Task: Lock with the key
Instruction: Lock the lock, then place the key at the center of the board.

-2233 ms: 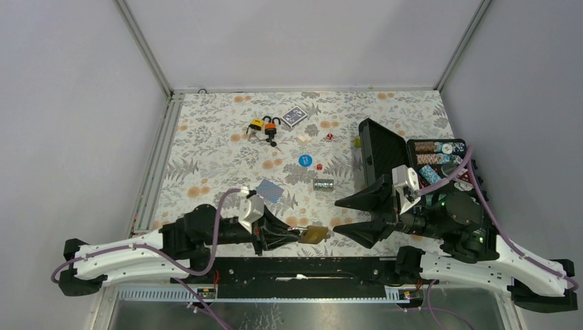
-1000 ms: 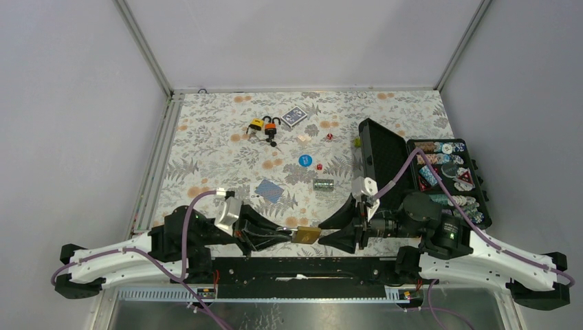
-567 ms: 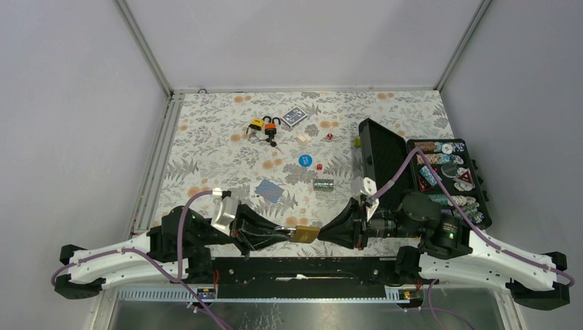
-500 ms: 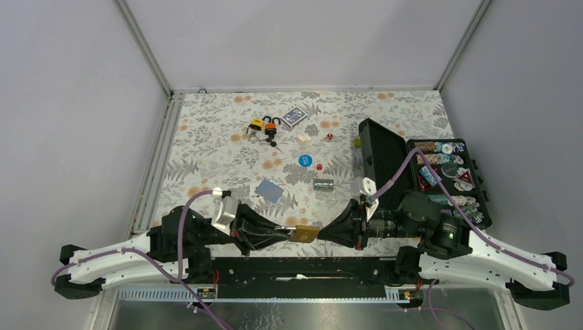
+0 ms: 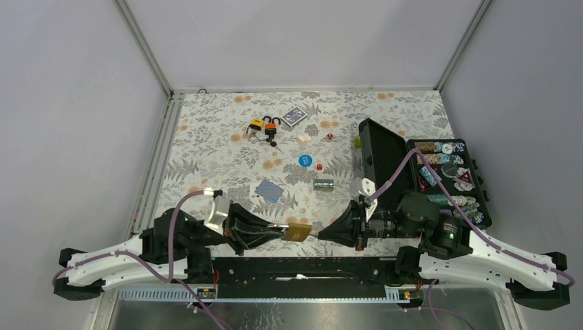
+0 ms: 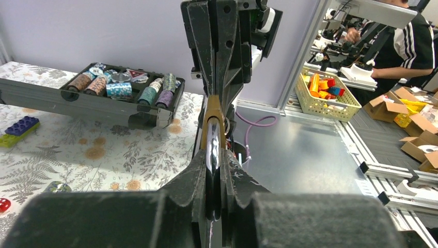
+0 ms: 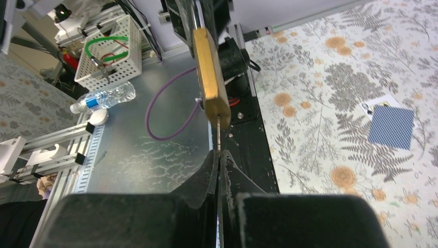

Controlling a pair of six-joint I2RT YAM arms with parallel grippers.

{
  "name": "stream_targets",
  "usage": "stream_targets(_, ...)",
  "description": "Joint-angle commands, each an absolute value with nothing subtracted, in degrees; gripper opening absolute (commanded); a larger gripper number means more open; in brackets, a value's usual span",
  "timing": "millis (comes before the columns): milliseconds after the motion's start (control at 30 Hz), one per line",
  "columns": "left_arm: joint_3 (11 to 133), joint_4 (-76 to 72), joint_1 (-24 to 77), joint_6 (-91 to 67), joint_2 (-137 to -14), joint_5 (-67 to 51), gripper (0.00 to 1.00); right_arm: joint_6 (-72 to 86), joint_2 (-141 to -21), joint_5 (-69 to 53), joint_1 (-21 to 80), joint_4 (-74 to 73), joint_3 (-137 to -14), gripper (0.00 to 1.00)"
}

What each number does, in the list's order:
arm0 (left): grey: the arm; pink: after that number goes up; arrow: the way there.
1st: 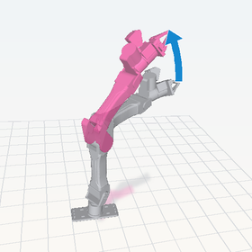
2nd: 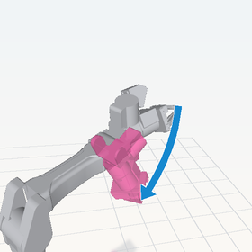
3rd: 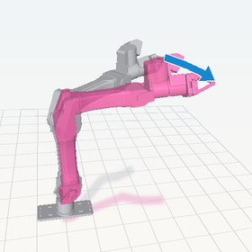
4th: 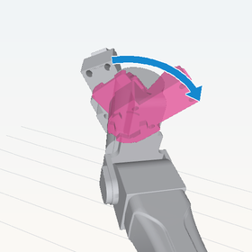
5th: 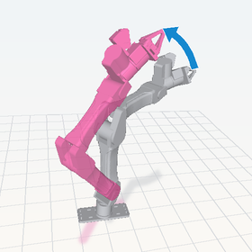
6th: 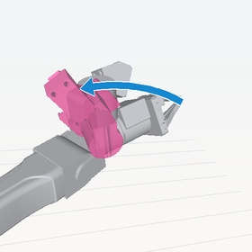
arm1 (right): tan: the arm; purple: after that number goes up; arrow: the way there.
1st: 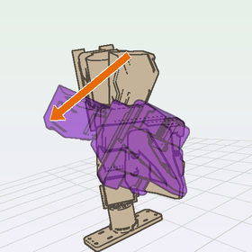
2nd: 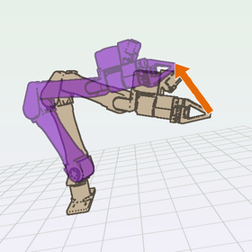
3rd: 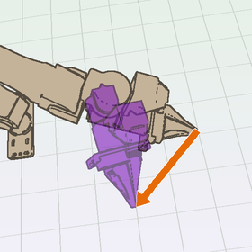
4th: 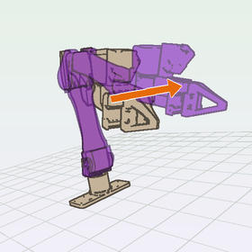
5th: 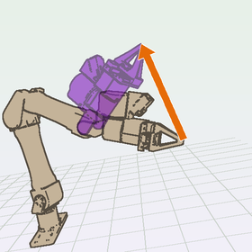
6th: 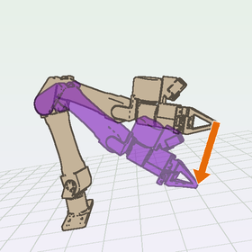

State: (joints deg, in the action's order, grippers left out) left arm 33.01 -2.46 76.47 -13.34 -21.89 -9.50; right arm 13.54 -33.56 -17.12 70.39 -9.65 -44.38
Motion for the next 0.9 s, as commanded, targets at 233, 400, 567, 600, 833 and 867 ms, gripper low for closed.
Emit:
stream_targets(233,39.03,1.75,76.64,-13.74,-15.0,7.08,0.0,14.08,-30.86,-9.47,70.25,-12.41,-43.78,0.0)
stream_targets(400,38.09,10.23,76.64,-19.65,-18.35,27.05,0.0,16.77,-39.72,4.29,70.23,-17.35,-45.59,0.0)
stream_targets(567,36.61,18.23,76.37,-27.28,-25.78,40.29,0.0,20.52,-51.11,17.77,70.14,-20.13,-45.21,0.0)
stream_targets(600,36.85,20.78,75.63,-28.5,-28.3,41.48,0.0,21.09,-52.95,17.73,70.04,-19.27,-44.32,0.0)
stream_targets(833,30.41,19.59,50.28,-36.41,-33.4,18.16,0.0,28.19,-64.06,12.23,69.52,-8.96,-37.49,0.0)
stream_targets(867,29.2,18.24,47.31,-37.26,-32.61,16.21,0.0,29.34,-64.73,11.45,69.49,-6.45,-36.18,0.0)
